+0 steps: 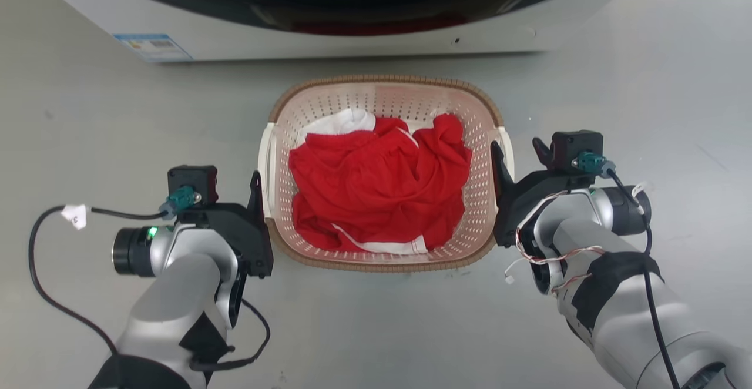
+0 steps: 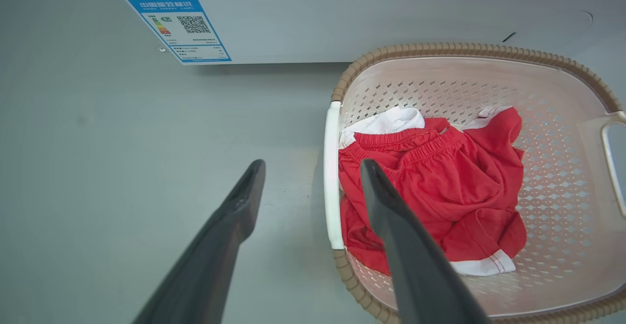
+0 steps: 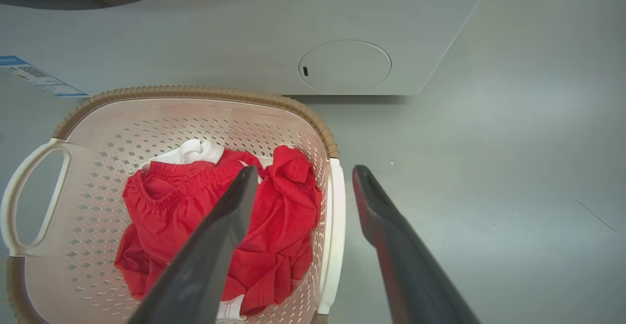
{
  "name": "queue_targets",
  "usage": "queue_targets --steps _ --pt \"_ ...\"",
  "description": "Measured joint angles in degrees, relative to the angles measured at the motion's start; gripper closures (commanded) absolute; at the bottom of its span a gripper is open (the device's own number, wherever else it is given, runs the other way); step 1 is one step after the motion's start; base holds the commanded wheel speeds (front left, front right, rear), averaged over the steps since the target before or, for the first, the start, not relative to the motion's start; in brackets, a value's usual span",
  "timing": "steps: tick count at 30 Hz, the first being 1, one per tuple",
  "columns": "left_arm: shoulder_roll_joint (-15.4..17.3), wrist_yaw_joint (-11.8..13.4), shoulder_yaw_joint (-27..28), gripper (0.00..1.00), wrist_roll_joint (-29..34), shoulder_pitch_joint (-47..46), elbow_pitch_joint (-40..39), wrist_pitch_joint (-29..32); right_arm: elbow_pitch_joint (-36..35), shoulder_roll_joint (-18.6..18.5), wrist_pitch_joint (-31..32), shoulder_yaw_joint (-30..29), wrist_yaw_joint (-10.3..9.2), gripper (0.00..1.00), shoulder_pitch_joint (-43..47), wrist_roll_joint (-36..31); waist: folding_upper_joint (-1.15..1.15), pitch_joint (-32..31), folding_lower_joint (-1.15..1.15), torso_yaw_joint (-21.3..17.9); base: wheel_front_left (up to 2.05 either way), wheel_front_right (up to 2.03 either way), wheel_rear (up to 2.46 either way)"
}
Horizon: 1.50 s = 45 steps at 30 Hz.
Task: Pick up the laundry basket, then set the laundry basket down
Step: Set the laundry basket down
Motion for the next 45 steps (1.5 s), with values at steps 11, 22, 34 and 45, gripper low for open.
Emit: queue_targets --steps 11,22,34,45 --pt "1.5 0.1 2.2 0.0 0.6 8.1 -5.4 0.0 -5.0 0.0 0.0 -3.3 0.07 0.0 7.3 0.1 0.0 -9.0 0.0 -0.3 0.0 0.0 0.0" --pt "1.5 1.6 3.8 0.0 4.2 15.9 -12.9 0.0 -7.8 -1.2 0.0 -7.9 0.05 0.0 16.1 -1.7 -0.01 -16.6 0.0 -0.2 0.0 0.0 0.0" --pt "3.1 2.7 6.9 0.0 8.5 26.4 -21.9 0.0 -15.2 -2.0 0.0 -12.2 -0.01 0.0 24.7 -6.4 -0.01 -23.9 0.0 0.3 0.0 0.0 0.0" --pt "4.2 3.3 9.8 0.0 12.8 37.0 -30.3 0.0 -22.6 -2.5 0.0 -17.4 -0.09 0.0 35.3 -11.3 -0.01 -30.0 0.0 0.7 0.0 0.0 0.0"
